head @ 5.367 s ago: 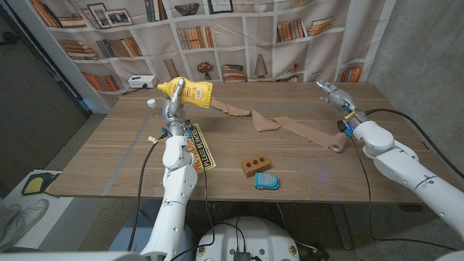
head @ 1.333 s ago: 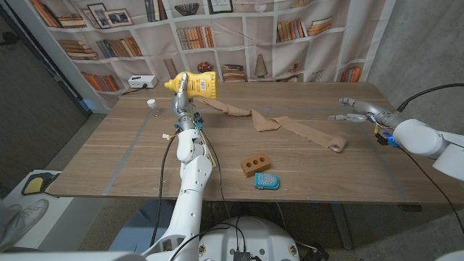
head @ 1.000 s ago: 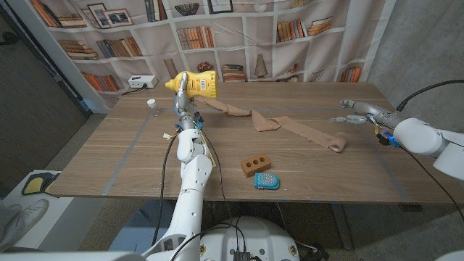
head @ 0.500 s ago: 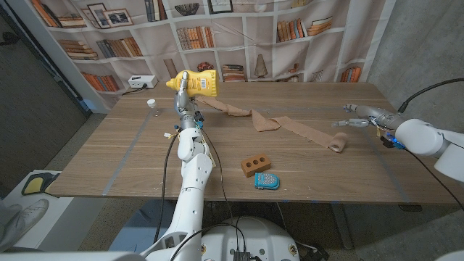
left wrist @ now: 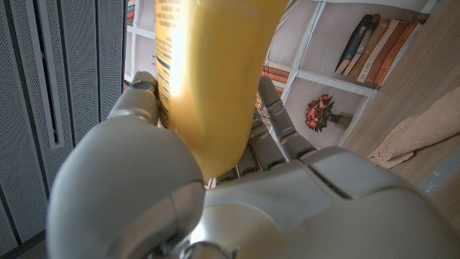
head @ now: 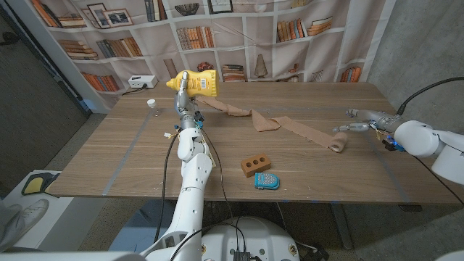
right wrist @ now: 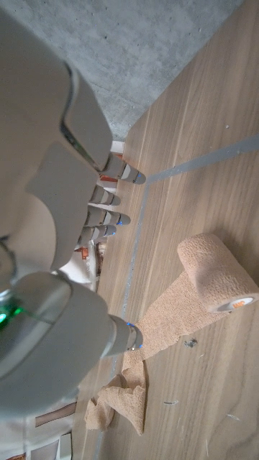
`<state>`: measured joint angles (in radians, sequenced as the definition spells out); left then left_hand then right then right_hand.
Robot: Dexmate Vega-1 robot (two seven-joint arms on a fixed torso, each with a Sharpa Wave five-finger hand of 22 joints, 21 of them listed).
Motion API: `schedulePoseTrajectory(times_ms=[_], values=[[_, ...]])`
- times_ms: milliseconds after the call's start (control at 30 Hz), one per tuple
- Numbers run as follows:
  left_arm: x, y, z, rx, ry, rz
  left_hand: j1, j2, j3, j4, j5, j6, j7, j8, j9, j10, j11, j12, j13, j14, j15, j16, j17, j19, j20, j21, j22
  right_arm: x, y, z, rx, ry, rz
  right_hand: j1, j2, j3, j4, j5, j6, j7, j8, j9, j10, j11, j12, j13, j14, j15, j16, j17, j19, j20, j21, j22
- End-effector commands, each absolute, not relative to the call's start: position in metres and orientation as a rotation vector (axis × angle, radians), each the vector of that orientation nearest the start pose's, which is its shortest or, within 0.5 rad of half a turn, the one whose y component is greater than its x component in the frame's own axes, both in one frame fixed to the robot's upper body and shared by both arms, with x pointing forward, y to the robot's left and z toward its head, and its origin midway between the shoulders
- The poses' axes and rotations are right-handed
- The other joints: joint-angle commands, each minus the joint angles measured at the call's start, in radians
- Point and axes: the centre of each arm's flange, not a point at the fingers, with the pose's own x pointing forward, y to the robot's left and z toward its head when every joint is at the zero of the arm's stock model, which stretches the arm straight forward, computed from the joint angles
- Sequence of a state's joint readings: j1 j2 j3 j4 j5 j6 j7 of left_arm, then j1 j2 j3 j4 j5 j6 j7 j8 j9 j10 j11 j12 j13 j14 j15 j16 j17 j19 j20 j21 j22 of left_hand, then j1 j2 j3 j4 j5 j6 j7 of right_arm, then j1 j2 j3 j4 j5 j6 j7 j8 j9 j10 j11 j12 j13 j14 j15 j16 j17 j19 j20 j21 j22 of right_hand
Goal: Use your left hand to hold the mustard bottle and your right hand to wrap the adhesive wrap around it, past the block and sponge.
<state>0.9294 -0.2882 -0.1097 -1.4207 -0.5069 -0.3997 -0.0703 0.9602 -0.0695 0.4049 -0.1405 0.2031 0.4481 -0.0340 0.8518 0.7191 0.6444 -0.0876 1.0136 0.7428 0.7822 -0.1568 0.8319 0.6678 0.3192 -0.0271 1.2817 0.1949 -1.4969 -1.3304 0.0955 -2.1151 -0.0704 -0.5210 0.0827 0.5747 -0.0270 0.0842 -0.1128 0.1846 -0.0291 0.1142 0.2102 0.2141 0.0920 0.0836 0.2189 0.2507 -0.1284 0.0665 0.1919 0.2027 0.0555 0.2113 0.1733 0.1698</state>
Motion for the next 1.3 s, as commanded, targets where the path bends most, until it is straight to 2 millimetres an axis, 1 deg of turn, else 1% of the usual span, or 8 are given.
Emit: schedulePoseTrajectory(times_ms=[33, 100, 567, 767, 1033, 1300], values=[[0.614, 0.218, -0.001, -0.802, -0.869, -0.040, 0.265, 0.256, 0.012, 0.000, -0.001, -0.004, -0.003, 0.010, 0.001, 0.006, -0.005, 0.007, 0.005, 0.000, 0.001, 0.002, 0.004, -0.003, 0.001, 0.008, 0.000, 0.499, -0.401, -0.007, -1.442, -0.033, -0.070, -0.014, 0.000, -0.005, 0.002, 0.006, -0.007, 0.003, -0.003, -0.001, -0.002, 0.004, -0.001, 0.001, -0.015, 0.002, -0.004, 0.002, -0.015, 0.002, -0.005, 0.002], [0.615, 0.218, -0.001, -0.805, -0.874, -0.050, 0.265, 0.256, 0.012, 0.000, -0.001, -0.005, -0.003, 0.011, 0.002, 0.006, -0.002, 0.006, 0.004, 0.001, 0.002, 0.002, 0.004, -0.004, 0.001, 0.009, -0.001, 0.500, -0.401, -0.008, -1.451, -0.029, -0.071, -0.015, -0.001, -0.006, 0.002, 0.006, -0.009, 0.002, -0.003, -0.001, -0.004, 0.004, -0.002, 0.001, -0.018, 0.002, -0.004, 0.002, -0.020, 0.002, -0.005, 0.002], [0.614, 0.219, -0.002, -0.796, -0.866, -0.075, 0.261, 0.255, 0.012, 0.000, 0.000, -0.004, -0.005, 0.015, -0.003, 0.009, -0.005, 0.010, 0.003, 0.003, 0.002, 0.003, 0.005, -0.004, -0.001, 0.015, -0.006, 0.503, -0.400, -0.013, -1.507, 0.003, -0.079, -0.011, -0.001, -0.005, -0.001, 0.010, -0.011, 0.002, -0.003, -0.001, -0.012, 0.002, -0.005, 0.001, -0.027, 0.002, -0.002, 0.002, -0.030, 0.001, 0.000, 0.002], [0.613, 0.220, -0.003, -0.795, -0.863, -0.073, 0.260, 0.255, 0.013, 0.000, 0.001, -0.002, -0.003, 0.017, -0.005, 0.009, -0.004, 0.012, 0.002, 0.002, 0.000, 0.001, 0.004, -0.006, -0.001, 0.017, -0.008, 0.505, -0.401, -0.016, -1.520, 0.007, -0.077, -0.006, -0.001, -0.004, -0.004, 0.012, -0.006, -0.007, 0.000, -0.001, -0.008, -0.004, -0.003, 0.001, -0.021, -0.005, 0.003, 0.002, -0.027, -0.002, 0.004, 0.002], [0.612, 0.219, -0.004, -0.795, -0.860, -0.074, 0.259, 0.255, 0.015, 0.000, 0.002, 0.001, -0.001, 0.019, -0.009, 0.006, -0.003, 0.010, -0.001, 0.002, 0.001, 0.000, 0.003, -0.006, -0.002, 0.017, -0.010, 0.508, -0.405, -0.021, -1.522, 0.020, -0.071, -0.002, 0.000, -0.003, -0.006, 0.013, -0.007, -0.009, 0.000, -0.001, -0.009, -0.006, -0.003, 0.001, -0.018, -0.009, 0.005, 0.002, -0.022, -0.004, 0.008, 0.002], [0.611, 0.220, -0.003, -0.795, -0.858, -0.079, 0.258, 0.255, 0.017, -0.001, 0.002, 0.000, -0.003, 0.020, -0.011, 0.003, -0.001, 0.011, 0.000, 0.004, 0.001, -0.001, 0.001, -0.007, 0.000, 0.017, -0.011, 0.512, -0.406, -0.023, -1.536, 0.028, -0.070, 0.004, 0.000, -0.001, -0.010, 0.015, -0.007, -0.008, 0.001, -0.001, -0.011, -0.006, -0.003, 0.001, -0.004, -0.002, 0.012, 0.001, -0.011, -0.008, 0.013, 0.001]])
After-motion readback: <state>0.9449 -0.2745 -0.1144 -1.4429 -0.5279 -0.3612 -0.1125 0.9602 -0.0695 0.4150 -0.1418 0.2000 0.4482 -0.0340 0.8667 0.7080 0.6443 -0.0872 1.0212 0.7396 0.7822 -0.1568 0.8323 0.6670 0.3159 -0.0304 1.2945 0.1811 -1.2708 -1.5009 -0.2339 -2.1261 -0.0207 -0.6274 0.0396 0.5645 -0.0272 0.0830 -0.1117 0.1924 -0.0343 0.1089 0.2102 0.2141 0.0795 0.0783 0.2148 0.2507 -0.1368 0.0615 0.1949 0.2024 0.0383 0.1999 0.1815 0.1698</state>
